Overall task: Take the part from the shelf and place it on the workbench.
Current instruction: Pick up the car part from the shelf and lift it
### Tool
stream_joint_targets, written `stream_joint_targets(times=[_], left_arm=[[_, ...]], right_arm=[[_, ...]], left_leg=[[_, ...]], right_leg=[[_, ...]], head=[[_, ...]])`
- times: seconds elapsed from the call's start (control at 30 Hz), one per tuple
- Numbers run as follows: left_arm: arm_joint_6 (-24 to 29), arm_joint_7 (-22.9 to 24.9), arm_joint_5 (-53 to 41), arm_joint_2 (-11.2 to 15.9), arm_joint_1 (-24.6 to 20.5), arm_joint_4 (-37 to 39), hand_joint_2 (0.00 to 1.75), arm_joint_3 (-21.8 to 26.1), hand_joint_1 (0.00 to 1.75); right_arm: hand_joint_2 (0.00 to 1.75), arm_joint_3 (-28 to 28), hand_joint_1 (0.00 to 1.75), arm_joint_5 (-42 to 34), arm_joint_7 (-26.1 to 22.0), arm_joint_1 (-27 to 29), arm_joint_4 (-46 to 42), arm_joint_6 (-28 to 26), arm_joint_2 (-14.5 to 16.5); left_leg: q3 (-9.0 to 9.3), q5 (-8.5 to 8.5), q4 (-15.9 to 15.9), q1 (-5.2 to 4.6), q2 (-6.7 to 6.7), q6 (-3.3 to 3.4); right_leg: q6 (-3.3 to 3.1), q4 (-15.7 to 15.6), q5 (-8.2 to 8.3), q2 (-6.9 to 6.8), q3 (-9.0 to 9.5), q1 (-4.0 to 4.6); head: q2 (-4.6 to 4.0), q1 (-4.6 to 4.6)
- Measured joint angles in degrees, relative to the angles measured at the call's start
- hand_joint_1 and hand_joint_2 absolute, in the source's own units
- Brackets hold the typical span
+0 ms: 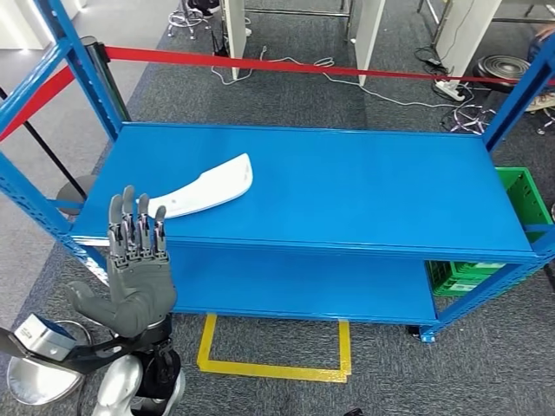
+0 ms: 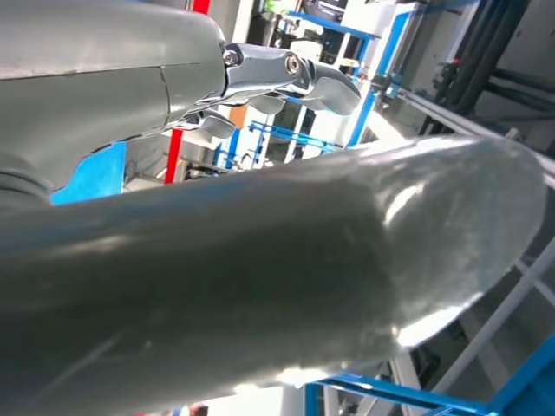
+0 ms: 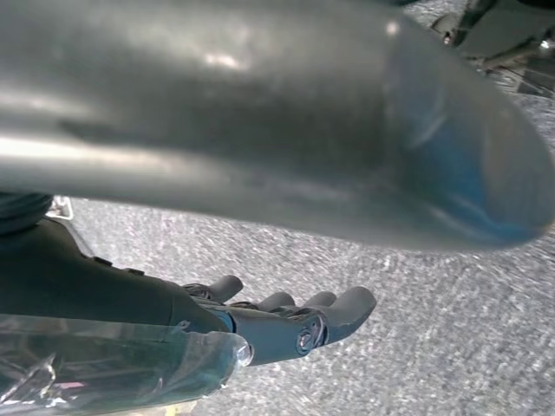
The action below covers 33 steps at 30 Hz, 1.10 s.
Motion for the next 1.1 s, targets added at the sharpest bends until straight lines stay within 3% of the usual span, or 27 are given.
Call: stream_joint_targets(times=[0.1, 0.17, 0.27, 0.3, 0.33, 0.37, 0.43, 0.47, 0.53, 0.63, 0.7, 0.77, 0.8, 0.83, 0.87, 0.97, 1.03, 1.1], left_arm=[[-0.03, -0.08, -0.09, 0.02, -0.02, 0.00, 0.00, -0.04, 0.00], [-0.04, -0.15, -0.28, 0.05, -0.04, 0.00, 0.00, -0.07, 0.00], [-0.15, -0.31, -0.82, 0.13, -0.06, 0.02, 0.00, -0.10, 0.00], [-0.23, -0.36, -1.02, 0.15, -0.06, 0.03, 0.00, -0.10, 0.00], [-0.31, -0.43, -1.19, 0.16, -0.06, 0.05, 0.00, -0.10, 0.00], [-0.38, -0.49, -1.30, 0.16, -0.07, 0.06, 0.00, -0.10, 0.00], [-0.47, -0.56, -1.36, 0.16, -0.09, 0.07, 0.00, -0.15, 0.00], [-0.51, -0.58, -1.37, 0.16, -0.12, 0.07, 0.00, -0.20, 0.00], [-0.55, -0.61, -1.38, 0.15, -0.17, 0.08, 0.00, -0.30, 0.00], [-0.44, -0.63, -1.55, 0.10, -0.17, 0.09, 0.00, -0.31, 0.00], [-0.29, -0.63, -1.72, 0.06, -0.18, 0.10, 0.00, -0.32, 0.00], [-0.11, -0.62, -1.76, 0.05, -0.17, 0.15, 0.00, -0.32, 0.00], [-0.04, -0.62, -1.76, 0.05, -0.17, 0.20, 0.00, -0.29, 0.00], [0.04, -0.61, -1.77, 0.05, -0.17, 0.24, 0.00, -0.27, 0.00], [0.12, -0.61, -1.78, 0.05, -0.17, 0.27, 0.00, -0.25, 0.00], [0.52, -0.53, -1.86, 0.04, -0.17, 0.28, 0.00, -0.20, 0.00], [0.73, -0.36, -1.97, 0.05, -0.17, 0.30, 0.00, -0.19, 0.00], [0.88, -0.22, -2.10, 0.05, -0.18, 0.32, 0.00, -0.20, 0.00]], right_arm=[[0.00, -0.10, 0.00, 0.02, 0.02, 0.05, 0.00, 0.07, -0.01], [0.00, -0.16, 0.00, 0.02, 0.01, 0.03, 0.00, 0.14, -0.01], [0.00, -0.24, 0.00, 0.03, 0.00, -0.07, 0.00, 0.31, -0.01], [0.00, -0.29, 0.00, 0.03, 0.00, -0.04, 0.00, 0.40, -0.01], [0.00, -0.33, 0.00, 0.03, 0.00, -0.02, 0.00, 0.47, -0.01], [0.00, -0.37, 0.00, 0.03, 0.00, -0.02, 0.00, 0.55, -0.01], [0.00, -0.38, 0.00, 0.04, 0.00, -0.05, 0.00, 0.64, -0.01], [0.00, -0.38, 0.00, 0.04, 0.00, -0.04, 0.00, 0.68, -0.01], [0.00, -0.39, 0.00, 0.03, 0.00, -0.01, 0.00, 0.69, -0.01], [0.00, -0.42, 0.00, 0.02, 0.00, 0.00, 0.00, 0.69, -0.02], [0.00, -0.42, 0.00, 0.02, 0.00, -0.02, 0.00, 0.68, -0.01], [0.00, -0.43, 0.00, 0.01, 0.00, 0.01, 0.00, 0.68, -0.01], [0.00, -0.44, 0.00, -0.02, 0.00, 0.06, 0.00, 0.68, -0.02], [0.00, -0.45, 0.00, -0.08, 0.01, 0.11, 0.00, 0.68, -0.02], [0.00, -0.48, 0.00, -0.19, 0.01, 0.12, 0.00, 0.68, -0.03], [0.00, -0.79, 0.00, -1.07, 0.17, -0.03, 0.00, 0.75, -0.01], [0.00, -1.45, 0.00, -2.16, 0.66, -0.14, 0.00, 1.07, 0.01], [0.87, -2.31, 0.00, -3.26, 1.20, -0.15, 0.00, 2.10, 0.00]], left_leg=[[0.08, -0.01, -0.31, 0.10, -0.03, -0.85], [-0.56, -1.22, 1.27, 0.16, 0.02, -1.47], [-5.52, -5.47, 10.79, 0.16, 0.08, -1.88], [-7.14, -5.99, 13.45, 0.17, 0.08, -1.87], [-7.93, -5.45, 14.35, 0.17, 0.08, -1.79], [-7.70, -3.92, 13.24, 0.16, 0.09, -1.67], [-4.89, 0.05, 6.82, 0.15, 0.17, -1.36], [-3.44, 1.18, 3.58, 0.15, 0.21, -1.18], [-2.11, 1.71, 0.31, 0.08, 0.17, -0.73], [-2.04, 1.83, -0.18, 0.15, -0.01, 0.20], [-1.86, 1.89, -0.33, 0.31, 0.05, 0.72], [-1.80, 1.79, -0.32, 0.24, 0.11, 1.01], [-1.78, 1.74, -0.32, 0.21, 0.12, 1.07], [-1.72, 1.70, -0.32, 0.21, 0.10, 1.10], [-1.59, 1.63, -0.31, 0.23, 0.06, 1.06], [-1.04, 1.20, -0.20, 0.18, -0.06, 0.47], [-0.98, 1.11, -0.19, -0.05, -0.11, -0.11], [-1.01, 1.23, -0.43, -0.04, -0.12, -0.68]], right_leg=[[-1.14, -0.47, -0.15, 0.11, 0.14, 0.21], [-1.78, -0.77, -0.10, 0.08, 0.39, 0.03], [-2.23, -0.87, -0.21, 0.00, 0.57, -0.08], [-2.28, -0.87, -0.25, -0.02, 0.60, -0.07], [-2.31, -0.87, -0.27, -0.01, 0.65, -0.05], [-2.30, -0.86, -0.30, 0.02, 0.72, -0.06], [-2.11, -0.84, -0.39, 0.15, 0.87, 0.00], [-1.90, -0.73, -0.48, 0.23, 0.83, 0.12], [-1.29, -0.76, -0.51, 0.25, 0.69, 0.32], [-0.34, -0.60, -0.85, 0.09, 0.44, 0.23], [0.13, 3.43, -3.32, -0.01, -1.39, 0.18], [0.43, 11.02, -6.87, -0.06, -4.92, 0.15], [0.51, 14.00, -7.80, -0.07, -6.40, 0.14], [0.57, 15.08, -7.67, -0.07, -7.00, 0.14], [0.58, 13.86, -6.43, -0.08, -6.46, 0.11], [0.46, 2.88, -1.28, -0.04, -0.96, -0.09], [-0.05, -0.51, -0.64, 0.10, 0.78, -0.06], [-0.85, -0.73, -0.58, 0.18, 0.81, 0.05]], head=[[0.00, -0.11], [0.00, -0.26], [0.00, -0.53], [0.00, -0.54], [0.00, -0.54], [0.00, -0.54], [0.00, -0.55], [0.00, -0.56], [0.00, -0.48], [0.00, -0.39], [0.00, -0.17], [0.00, -0.02], [0.00, -0.02], [0.00, 0.01], [0.00, 0.00], [0.00, 0.01], [0.00, -0.10], [0.00, -0.19]])
